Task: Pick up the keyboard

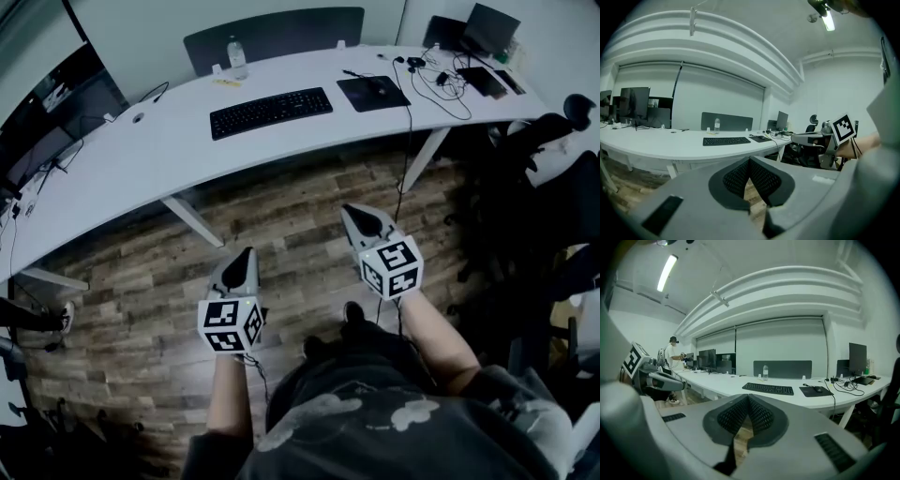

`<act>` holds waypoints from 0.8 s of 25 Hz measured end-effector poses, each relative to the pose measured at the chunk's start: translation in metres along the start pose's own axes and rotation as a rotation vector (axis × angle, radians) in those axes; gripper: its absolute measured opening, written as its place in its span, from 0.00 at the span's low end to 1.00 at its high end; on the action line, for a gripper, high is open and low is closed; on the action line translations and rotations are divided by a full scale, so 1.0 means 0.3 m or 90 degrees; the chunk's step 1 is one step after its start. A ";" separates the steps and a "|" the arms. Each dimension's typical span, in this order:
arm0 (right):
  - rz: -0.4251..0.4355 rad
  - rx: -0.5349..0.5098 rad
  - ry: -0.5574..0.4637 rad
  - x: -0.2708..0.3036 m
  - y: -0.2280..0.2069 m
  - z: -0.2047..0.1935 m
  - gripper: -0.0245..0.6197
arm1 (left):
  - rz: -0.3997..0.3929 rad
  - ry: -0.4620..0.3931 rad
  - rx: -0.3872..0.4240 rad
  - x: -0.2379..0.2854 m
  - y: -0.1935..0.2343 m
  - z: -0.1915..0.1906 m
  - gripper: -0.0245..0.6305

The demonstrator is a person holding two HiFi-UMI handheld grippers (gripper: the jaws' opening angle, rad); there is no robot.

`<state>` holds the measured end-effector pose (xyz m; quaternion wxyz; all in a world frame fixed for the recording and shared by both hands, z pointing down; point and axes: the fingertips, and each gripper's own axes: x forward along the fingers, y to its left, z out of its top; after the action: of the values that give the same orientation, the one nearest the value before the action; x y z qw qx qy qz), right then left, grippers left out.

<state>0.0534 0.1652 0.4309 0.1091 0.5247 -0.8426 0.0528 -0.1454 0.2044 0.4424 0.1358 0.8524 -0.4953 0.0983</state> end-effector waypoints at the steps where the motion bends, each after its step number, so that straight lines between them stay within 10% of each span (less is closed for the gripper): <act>1: 0.002 0.006 -0.010 -0.007 0.009 -0.001 0.04 | -0.002 0.000 -0.001 -0.010 0.003 -0.010 0.04; 20: 0.012 0.068 -0.020 0.284 -0.229 -0.019 0.04 | 0.032 0.017 0.019 0.246 0.101 0.059 0.04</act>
<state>0.0793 0.0615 0.4550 0.0669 0.5225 -0.8452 0.0904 -0.1351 0.1238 0.4520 0.1268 0.8405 -0.5129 0.1204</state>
